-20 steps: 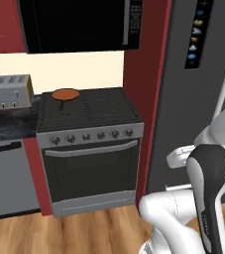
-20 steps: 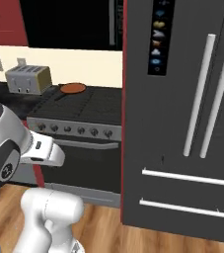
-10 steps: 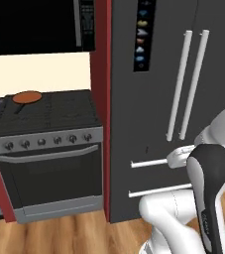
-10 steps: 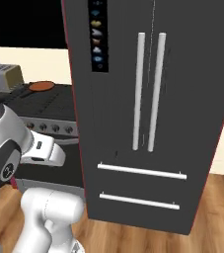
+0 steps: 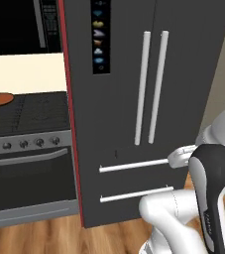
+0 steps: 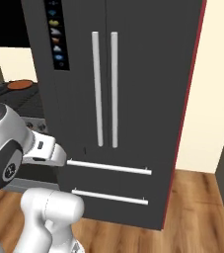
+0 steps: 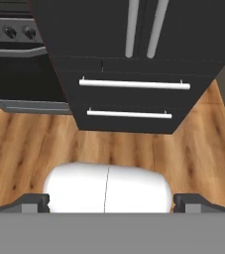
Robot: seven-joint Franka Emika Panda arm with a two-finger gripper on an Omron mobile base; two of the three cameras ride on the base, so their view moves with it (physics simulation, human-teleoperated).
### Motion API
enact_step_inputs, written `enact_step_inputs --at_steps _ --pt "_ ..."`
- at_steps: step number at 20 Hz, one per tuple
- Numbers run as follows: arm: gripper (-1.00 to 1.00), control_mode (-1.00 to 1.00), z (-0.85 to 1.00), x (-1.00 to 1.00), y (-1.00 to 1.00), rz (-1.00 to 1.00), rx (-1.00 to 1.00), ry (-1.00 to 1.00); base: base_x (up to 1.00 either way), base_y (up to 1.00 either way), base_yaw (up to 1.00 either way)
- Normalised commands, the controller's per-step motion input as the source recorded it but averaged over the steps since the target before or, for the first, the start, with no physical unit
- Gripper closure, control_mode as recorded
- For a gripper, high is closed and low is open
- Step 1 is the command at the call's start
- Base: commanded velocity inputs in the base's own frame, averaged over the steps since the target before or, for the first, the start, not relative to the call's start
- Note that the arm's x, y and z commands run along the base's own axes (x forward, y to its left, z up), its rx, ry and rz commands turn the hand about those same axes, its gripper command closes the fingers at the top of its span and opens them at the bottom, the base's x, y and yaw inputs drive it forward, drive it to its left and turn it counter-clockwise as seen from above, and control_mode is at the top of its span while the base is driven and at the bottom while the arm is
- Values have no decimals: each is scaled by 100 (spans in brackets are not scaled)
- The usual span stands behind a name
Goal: Retrieve the fish from the fridge and place it on the saucepan with marinade on the stove.
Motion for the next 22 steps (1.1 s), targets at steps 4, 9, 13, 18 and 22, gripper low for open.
enact_step_inputs --at_steps 4,9,13,18,22 --pt "-100 100 0 0 0 0 0 0 0 -28 0" --pt "-100 100 0 0 0 0 0 0 0 -3 0" --pt "-100 100 0 0 0 0 0 0 7 -2 0" --pt "-100 100 0 0 0 0 0 0 10 -12 0" --pt "-100 100 0 0 0 0 0 0 6 -17 0"
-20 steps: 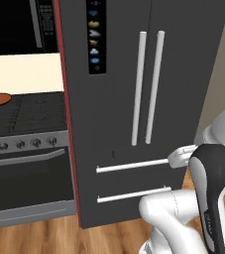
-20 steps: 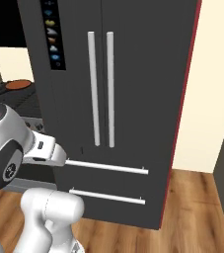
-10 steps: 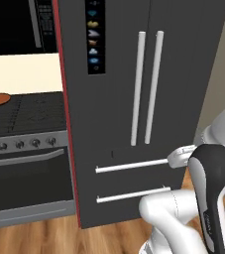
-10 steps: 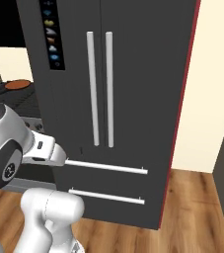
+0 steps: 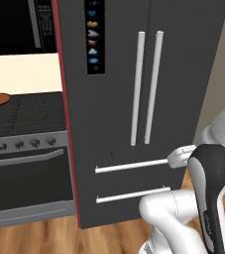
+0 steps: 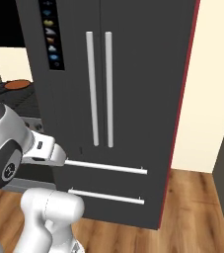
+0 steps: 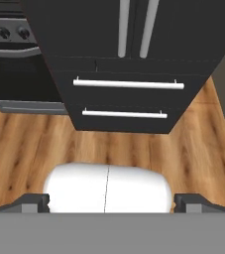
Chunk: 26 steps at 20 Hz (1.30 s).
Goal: Retrieve the fish from the fridge and place it on the saucepan with marinade on the stove.
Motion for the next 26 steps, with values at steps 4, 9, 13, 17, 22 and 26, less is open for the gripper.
enact_step_inputs --at_steps 4,9,13,17,22,26 --pt "-100 100 0 0 0 0 0 0 3 -27 0" --pt "-100 100 0 0 0 0 0 0 0 -48 0" --pt "-100 100 0 0 0 0 0 0 0 -27 0" --pt "-100 100 0 0 0 0 0 0 0 0 0" --pt "-100 100 0 0 0 0 0 0 0 0 0" --pt "-100 100 0 0 0 0 0 0 2 4 -1"
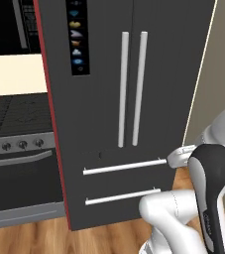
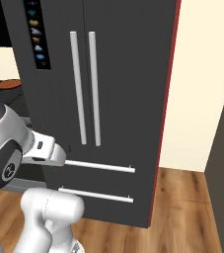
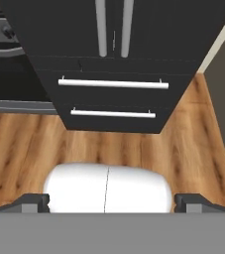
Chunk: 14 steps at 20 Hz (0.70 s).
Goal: Retrieve the fish from the fridge and place it on the saucepan with marinade on the stove.
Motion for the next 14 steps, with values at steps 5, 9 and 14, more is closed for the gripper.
enact_step_inputs --at_steps 5,9,14 --pt "-100 -100 0 36 23 -3 0 -3 0 0 0" --pt "-100 -100 10 33 6 -3 0 -19 0 0 0" --pt "-100 -100 21 25 0 -3 0 -10 0 0 0"
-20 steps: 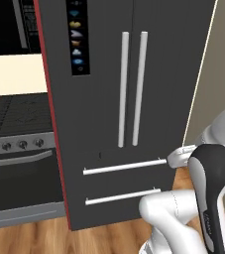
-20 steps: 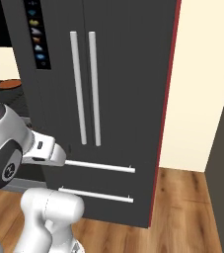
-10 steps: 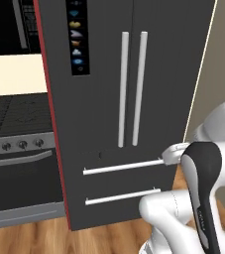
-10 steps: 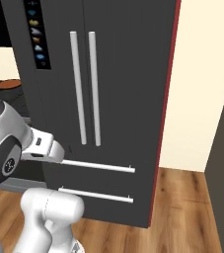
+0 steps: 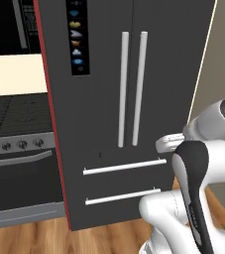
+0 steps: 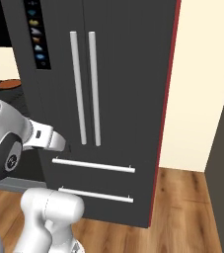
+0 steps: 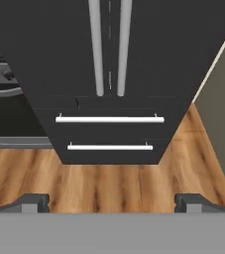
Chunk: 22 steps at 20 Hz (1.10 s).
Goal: Retrieve the fish from the fridge and place it on the saucepan with marinade on the stove.
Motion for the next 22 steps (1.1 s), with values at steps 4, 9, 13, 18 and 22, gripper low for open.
enact_step_inputs --at_steps 4,9,13,18,22 --pt "-100 -100 24 24 0 0 0 -4 0 0 0" --pt "-100 -100 37 25 -3 0 0 0 0 0 0" --pt "-100 -100 38 7 -26 0 3 0 0 0 0" --pt "-100 -100 23 1 -28 0 4 -10 0 0 0" --pt "-100 -100 3 7 -13 0 1 -23 0 0 0"
